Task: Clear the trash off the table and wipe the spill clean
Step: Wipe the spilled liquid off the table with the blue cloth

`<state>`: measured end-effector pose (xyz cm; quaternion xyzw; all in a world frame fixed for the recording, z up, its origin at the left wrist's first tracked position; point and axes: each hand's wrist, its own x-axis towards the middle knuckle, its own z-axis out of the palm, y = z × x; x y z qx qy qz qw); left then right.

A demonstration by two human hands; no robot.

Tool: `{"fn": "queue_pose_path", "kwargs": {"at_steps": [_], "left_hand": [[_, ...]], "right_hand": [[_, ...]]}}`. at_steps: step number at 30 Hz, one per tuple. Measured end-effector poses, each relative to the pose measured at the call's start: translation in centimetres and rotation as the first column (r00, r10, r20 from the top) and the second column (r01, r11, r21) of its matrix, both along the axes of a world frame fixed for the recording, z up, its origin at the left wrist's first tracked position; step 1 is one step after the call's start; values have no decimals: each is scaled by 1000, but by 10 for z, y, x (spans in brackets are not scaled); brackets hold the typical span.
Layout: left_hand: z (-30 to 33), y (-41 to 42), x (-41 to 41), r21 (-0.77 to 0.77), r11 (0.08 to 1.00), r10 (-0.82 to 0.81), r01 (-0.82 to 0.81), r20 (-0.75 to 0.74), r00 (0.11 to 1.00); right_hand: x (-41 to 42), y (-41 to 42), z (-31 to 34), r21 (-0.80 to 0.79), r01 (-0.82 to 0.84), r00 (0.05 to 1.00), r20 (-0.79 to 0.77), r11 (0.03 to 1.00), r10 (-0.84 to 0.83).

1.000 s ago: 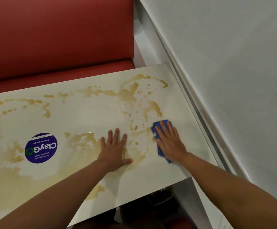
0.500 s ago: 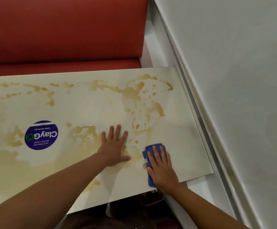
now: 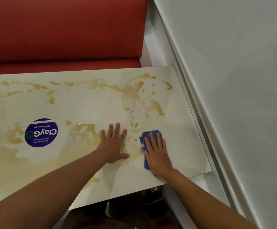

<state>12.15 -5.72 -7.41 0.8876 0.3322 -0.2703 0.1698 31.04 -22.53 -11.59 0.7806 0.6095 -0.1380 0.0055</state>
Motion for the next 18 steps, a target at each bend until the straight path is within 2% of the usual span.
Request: {"fn": "queue_pose_path", "kwargs": {"at_steps": [3,7,11,15,16,18], "left_hand": [[0,0,1,1,1000,0,0,3,1000],[-1,0,1,7,1000,-5,5,-3,1000],[0,0,2,14,1000,-4,4,-9,1000],[2,0,2,6,1000,0,1,-28,1000],[2,0,2,9,1000,-2,2,-29,1000],[1,-1,2,14,1000,0,1,-29,1000]], "right_hand": [[-10,-35,2,-23,-112,994,8,993,112],[16,-13,5,-62,-211,977,-18,975,211],[37,40,6,-87,-23,1000,-21,996,21],[26,82,12,-154,170,981,-71,973,-183],[18,77,12,-146,168,981,-75,975,-181],[1,46,8,-106,60,998,-26,993,-63]]}}
